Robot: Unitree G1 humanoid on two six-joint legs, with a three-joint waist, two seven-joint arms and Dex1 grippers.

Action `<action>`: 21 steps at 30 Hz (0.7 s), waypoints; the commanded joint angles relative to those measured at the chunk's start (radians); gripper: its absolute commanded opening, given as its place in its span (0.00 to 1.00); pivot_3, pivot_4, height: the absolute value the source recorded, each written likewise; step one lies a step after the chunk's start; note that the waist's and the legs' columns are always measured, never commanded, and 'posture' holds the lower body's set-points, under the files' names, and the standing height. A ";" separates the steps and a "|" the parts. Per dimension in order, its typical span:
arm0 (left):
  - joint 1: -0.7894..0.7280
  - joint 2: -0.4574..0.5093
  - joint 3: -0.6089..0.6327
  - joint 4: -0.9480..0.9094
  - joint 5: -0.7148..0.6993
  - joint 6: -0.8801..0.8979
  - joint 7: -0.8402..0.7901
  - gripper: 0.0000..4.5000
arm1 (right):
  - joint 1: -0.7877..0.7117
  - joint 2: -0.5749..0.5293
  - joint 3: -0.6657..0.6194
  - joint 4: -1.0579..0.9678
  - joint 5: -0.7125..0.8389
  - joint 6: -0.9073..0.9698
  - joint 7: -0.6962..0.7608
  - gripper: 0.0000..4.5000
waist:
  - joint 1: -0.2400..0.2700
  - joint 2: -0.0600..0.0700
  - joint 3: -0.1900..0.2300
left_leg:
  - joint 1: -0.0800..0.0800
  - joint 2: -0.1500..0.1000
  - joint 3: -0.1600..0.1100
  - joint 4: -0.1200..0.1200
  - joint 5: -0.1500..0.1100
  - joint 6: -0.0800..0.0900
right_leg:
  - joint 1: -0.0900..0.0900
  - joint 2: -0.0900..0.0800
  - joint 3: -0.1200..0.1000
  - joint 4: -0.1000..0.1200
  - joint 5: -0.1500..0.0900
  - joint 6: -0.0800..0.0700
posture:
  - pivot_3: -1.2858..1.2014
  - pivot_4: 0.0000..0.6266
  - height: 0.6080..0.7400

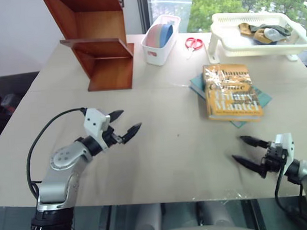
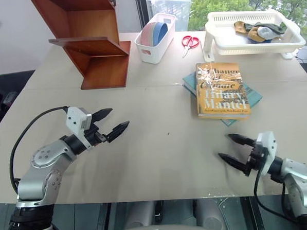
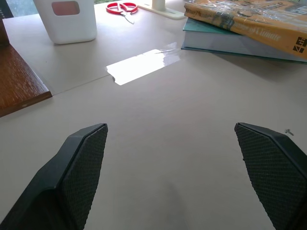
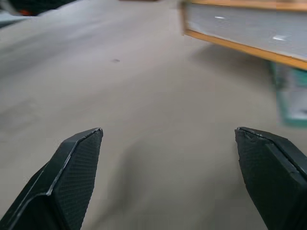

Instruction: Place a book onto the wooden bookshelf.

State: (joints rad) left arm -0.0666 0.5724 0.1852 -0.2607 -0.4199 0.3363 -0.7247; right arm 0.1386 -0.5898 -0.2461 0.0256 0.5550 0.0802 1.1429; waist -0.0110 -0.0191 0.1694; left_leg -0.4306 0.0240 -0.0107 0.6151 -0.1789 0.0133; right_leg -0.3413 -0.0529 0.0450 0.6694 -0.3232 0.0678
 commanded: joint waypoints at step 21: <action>-0.119 0.259 0.145 -0.107 -0.378 0.230 -0.265 0.99 | -0.508 -0.046 -0.233 0.124 0.049 0.391 -0.650 1.00 | -0.008 0.002 0.001 | 0.000 0.000 0.003 0.001 0.000 0.000 | -0.003 0.003 0.004 0.004 0.000 0.000 | 0.52 0.24 1.00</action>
State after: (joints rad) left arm -0.1667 0.8035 0.2819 -0.3299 -0.7662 0.5611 -0.9659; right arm -0.3323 -0.6394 -0.4684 0.1688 0.5867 0.4272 0.5499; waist -0.0186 -0.0175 0.1705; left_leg -0.4306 0.0248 -0.0069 0.6163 -0.1787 0.0133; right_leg -0.3448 -0.0499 0.0492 0.6739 -0.3233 0.0677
